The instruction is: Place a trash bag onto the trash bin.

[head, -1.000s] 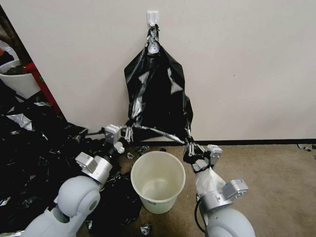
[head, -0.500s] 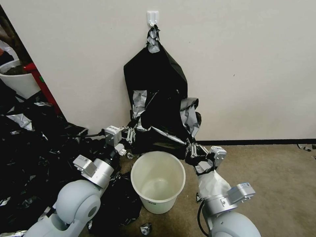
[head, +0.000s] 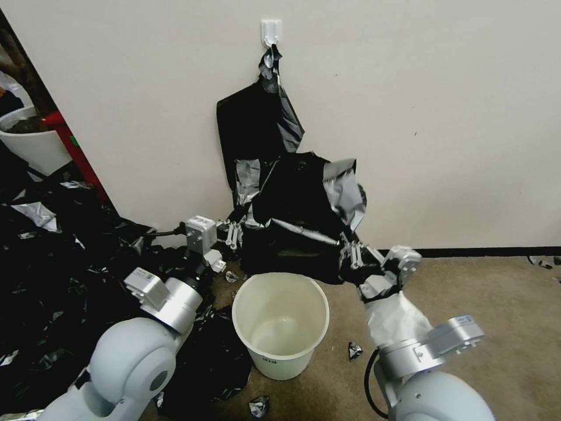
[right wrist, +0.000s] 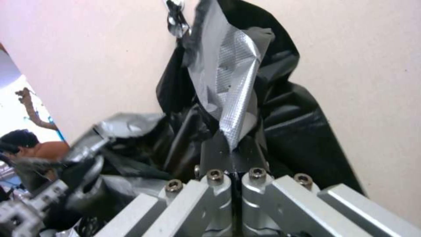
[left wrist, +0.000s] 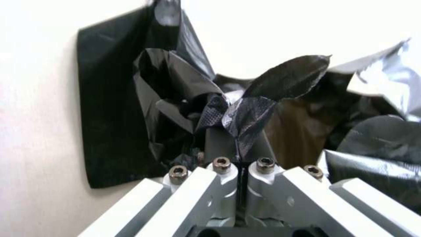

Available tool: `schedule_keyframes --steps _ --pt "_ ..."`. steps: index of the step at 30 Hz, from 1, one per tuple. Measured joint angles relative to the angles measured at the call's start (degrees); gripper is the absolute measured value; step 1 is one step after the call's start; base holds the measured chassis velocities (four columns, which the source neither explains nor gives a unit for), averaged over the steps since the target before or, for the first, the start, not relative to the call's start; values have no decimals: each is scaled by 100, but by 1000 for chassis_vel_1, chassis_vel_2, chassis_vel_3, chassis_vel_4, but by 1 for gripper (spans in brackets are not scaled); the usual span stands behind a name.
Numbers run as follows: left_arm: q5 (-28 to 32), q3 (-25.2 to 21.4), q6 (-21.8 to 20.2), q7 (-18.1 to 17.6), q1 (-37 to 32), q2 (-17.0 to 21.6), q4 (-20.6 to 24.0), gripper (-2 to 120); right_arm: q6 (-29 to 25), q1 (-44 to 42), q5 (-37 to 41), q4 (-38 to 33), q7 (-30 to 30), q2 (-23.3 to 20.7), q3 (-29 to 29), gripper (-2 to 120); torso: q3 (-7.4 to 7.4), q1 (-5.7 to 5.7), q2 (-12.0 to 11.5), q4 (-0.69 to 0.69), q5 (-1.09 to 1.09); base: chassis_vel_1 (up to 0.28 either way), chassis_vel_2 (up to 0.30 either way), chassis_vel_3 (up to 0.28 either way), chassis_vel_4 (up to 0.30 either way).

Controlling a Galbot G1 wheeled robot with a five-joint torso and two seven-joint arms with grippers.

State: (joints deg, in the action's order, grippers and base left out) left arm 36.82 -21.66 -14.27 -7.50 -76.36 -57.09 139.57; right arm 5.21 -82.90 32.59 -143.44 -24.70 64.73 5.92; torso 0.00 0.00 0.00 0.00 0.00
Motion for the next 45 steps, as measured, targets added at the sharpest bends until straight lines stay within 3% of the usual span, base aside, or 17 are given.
schedule_keyframes --steps 10,16,25,29,36,39,45 --pt "108 -116 -247 -100 -130 68 165 0 371 -4 -100 0 -245 -100 -17 0 0 0 0 0 1 0 0 0 0" --pt "-75 251 -391 -189 -164 -204 -175 0 577 -54 -132 64 -598 -141 -134 0 0 0 0 0 -1 0 0 0 0" --pt "-360 698 -425 -292 -391 -529 -797 0 575 -38 -142 770 -906 -167 -243 0 0 0 0 1 0 0 0 0 0" --pt "-685 1001 -448 -536 -757 -611 -994 0 487 -98 -129 1210 -1387 -272 -488 0 0 0 0 0 1 0 0 0 0" --pt "-980 1216 -543 -770 -1108 -495 -893 0 465 -259 -83 1252 -1812 -438 -776 0 0 1 0 0 0 0 0 0 0" --pt "-1201 1257 -696 -1024 -1372 -231 -594 0 487 -470 129 1024 -2169 -629 -1044 0 0 0 0 0 0 0 0 0 0" --pt "-1359 999 -877 -1229 -1650 171 -98 0 505 -703 240 519 -2282 -797 -1158 0 0 0 0 0 0 0 0 0 0"
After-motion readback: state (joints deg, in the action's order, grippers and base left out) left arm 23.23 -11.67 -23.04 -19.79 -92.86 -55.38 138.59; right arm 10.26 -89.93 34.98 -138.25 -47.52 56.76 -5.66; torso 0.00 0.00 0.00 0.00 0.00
